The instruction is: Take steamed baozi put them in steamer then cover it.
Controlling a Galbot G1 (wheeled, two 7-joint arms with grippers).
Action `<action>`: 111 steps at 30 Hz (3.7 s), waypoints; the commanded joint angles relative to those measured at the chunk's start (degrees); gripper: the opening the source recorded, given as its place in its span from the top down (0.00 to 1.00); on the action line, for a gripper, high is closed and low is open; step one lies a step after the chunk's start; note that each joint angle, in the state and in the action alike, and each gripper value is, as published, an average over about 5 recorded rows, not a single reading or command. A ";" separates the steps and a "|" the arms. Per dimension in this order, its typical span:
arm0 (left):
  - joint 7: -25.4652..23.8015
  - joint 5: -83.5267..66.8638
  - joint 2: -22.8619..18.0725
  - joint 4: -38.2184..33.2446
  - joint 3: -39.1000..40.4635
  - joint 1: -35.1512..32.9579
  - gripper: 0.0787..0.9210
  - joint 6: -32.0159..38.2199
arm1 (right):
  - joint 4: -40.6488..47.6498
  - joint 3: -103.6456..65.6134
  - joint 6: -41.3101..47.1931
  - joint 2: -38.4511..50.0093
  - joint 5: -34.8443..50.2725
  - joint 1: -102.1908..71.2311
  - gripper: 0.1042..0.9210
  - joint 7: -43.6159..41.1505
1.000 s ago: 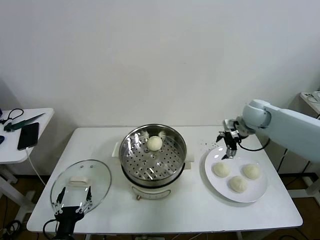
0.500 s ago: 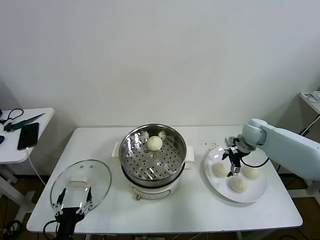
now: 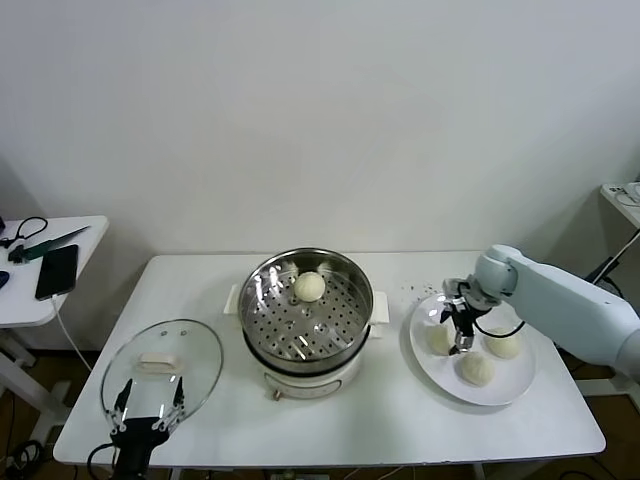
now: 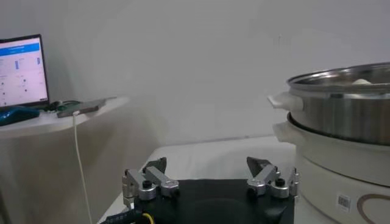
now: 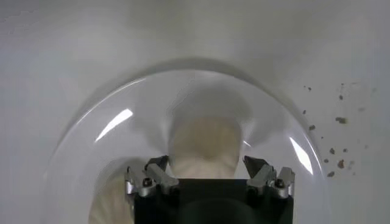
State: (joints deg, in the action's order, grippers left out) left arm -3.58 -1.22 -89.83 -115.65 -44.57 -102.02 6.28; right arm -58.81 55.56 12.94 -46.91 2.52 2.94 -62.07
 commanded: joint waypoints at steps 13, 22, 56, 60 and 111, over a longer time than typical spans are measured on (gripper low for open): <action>0.09 -0.24 0.01 0.02 -0.05 -0.53 0.12 0.32 | -0.76 1.67 -0.44 0.68 4.76 3.70 0.27 -0.23; 0.08 -0.28 0.04 -1.16 0.23 -1.47 0.12 0.48 | -3.16 16.86 -0.30 0.30 18.80 26.13 0.28 -0.58; 0.20 2.53 1.08 -5.44 2.56 -4.97 0.12 1.20 | -8.10 29.94 8.55 -34.62 43.59 39.26 0.28 8.03; 0.26 2.64 0.86 -5.47 2.37 -5.23 0.12 1.40 | -7.49 30.81 8.71 -35.85 41.86 36.96 0.28 8.42; 0.19 1.92 0.00 -6.76 1.75 -5.54 0.12 1.17 | -19.36 34.10 3.69 -6.35 34.73 48.87 0.12 0.50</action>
State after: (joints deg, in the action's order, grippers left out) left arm -3.36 0.86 -89.78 -121.55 -42.76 -107.49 7.60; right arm -71.36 88.11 18.40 -68.47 39.55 45.12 -58.79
